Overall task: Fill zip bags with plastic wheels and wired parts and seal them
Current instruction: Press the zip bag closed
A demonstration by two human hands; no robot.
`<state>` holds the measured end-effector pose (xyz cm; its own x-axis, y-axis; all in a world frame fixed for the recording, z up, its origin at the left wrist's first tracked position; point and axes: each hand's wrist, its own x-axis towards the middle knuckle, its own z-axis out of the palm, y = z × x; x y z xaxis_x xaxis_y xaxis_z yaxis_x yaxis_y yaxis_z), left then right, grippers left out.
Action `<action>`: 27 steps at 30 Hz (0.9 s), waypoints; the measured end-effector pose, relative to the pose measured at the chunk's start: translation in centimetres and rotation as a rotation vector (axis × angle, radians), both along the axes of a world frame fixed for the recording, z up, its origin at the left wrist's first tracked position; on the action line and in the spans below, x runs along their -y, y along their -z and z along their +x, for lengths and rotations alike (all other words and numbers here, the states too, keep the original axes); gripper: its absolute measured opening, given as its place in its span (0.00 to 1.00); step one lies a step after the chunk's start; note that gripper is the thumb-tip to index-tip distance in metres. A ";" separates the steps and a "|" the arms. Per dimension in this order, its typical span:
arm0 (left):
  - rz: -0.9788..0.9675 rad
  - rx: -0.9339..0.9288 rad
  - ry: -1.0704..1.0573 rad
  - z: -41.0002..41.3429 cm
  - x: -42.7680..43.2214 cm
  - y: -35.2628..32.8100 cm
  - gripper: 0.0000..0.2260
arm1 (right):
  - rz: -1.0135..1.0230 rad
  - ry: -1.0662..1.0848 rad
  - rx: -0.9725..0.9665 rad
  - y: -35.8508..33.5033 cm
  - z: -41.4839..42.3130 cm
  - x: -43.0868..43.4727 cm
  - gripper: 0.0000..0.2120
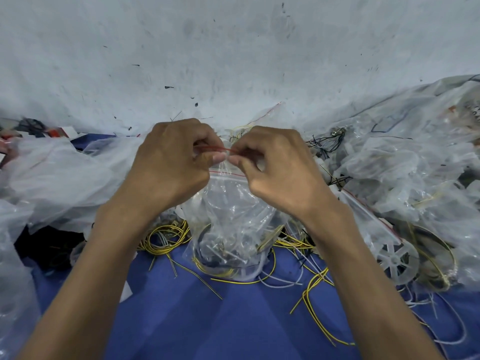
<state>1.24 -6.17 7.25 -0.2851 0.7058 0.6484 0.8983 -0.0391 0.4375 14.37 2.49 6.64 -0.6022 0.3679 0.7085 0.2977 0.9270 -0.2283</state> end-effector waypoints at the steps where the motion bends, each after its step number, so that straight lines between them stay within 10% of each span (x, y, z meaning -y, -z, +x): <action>1: -0.007 -0.010 -0.001 0.1 0.0 0.0 0.05 | 0.015 0.007 -0.006 0.0 -0.1 0.1 0.04; 27: -0.082 -0.021 -0.047 -0.3 -0.9 0.9 0.14 | 0.024 -0.003 -0.009 1.0 0.5 -2.4 0.02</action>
<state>0.91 -5.24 6.38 -0.3062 0.7430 0.5951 0.9073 0.0385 0.4187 14.86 4.87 5.62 -0.5970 0.3489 0.7224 0.2929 0.9331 -0.2085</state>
